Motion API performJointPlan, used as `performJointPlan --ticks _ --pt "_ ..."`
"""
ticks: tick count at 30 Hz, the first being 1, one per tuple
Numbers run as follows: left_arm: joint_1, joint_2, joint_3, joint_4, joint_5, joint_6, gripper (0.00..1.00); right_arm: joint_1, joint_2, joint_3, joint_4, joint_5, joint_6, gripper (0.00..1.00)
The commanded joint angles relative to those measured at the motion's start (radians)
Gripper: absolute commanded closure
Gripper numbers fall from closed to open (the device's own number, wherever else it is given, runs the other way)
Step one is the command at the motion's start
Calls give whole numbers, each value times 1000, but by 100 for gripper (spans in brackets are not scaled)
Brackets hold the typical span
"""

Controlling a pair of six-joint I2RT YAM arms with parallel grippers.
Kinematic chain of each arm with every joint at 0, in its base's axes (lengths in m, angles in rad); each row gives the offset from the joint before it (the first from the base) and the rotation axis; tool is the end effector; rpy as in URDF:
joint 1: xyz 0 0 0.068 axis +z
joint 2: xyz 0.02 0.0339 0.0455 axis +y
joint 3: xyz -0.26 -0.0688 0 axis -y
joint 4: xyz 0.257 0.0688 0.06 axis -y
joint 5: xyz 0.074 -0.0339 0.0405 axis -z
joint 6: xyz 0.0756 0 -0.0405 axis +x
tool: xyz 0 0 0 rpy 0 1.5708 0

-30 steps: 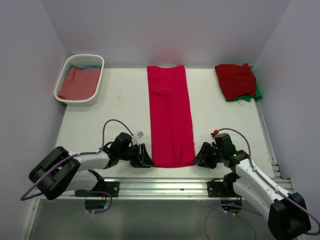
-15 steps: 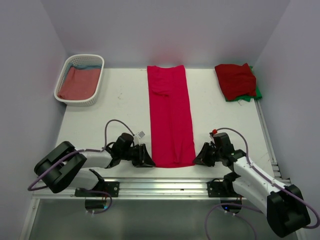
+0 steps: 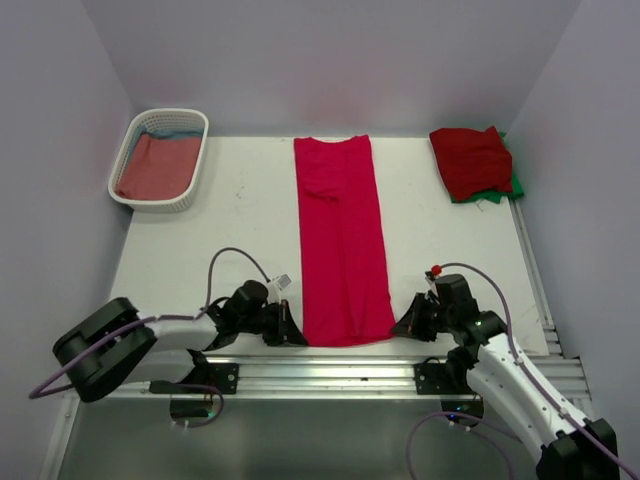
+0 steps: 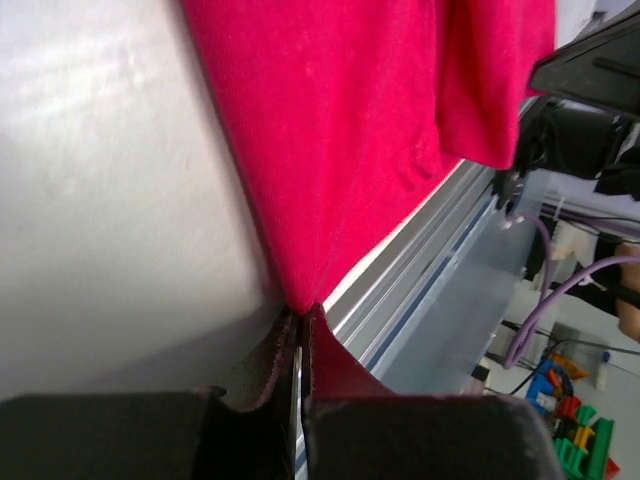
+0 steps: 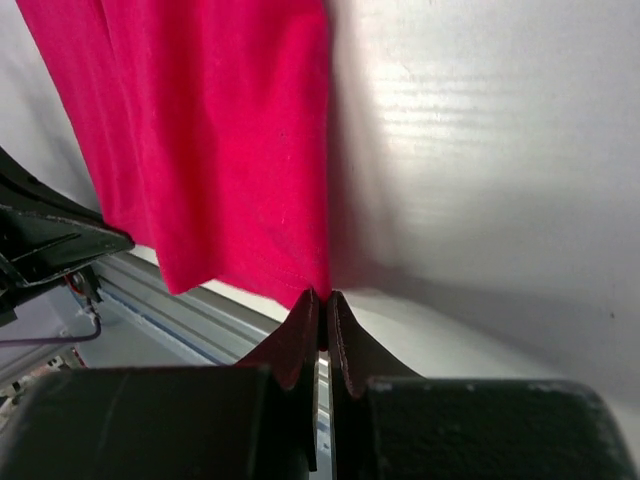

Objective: Fold and stack the t-shirts
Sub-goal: Grab the bottom of the folded rectangular tshirt with both arms, then fold the folded rectangular tshirt in 1/3 of the way

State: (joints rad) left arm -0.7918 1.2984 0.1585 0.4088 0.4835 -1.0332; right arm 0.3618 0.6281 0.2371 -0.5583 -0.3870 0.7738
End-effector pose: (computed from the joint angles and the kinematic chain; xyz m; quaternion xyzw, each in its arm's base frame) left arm 0.1273 -0.1790 0.0614 -0.0099 0.8919 -0.4468 0.0692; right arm 0.1339 0.0812 0.1067 0.1336 0.9266 0.3157 0.1545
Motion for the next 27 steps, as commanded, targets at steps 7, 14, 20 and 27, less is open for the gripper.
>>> performJointPlan --ticks 7,14,20,27 --pt "-70 -526 33 -574 -175 -36 100 3 -194 154 -285 -76 -41 100" --pt "-72 -516 150 -593 -295 31 100 2 -88 194 -145 -82 -74 100" --pt "-70 -378 249 -518 -462 152 100 2 106 267 23 14 -162 100" --pt "-46 -280 340 -426 -661 277 100 2 344 389 208 114 -248 100"
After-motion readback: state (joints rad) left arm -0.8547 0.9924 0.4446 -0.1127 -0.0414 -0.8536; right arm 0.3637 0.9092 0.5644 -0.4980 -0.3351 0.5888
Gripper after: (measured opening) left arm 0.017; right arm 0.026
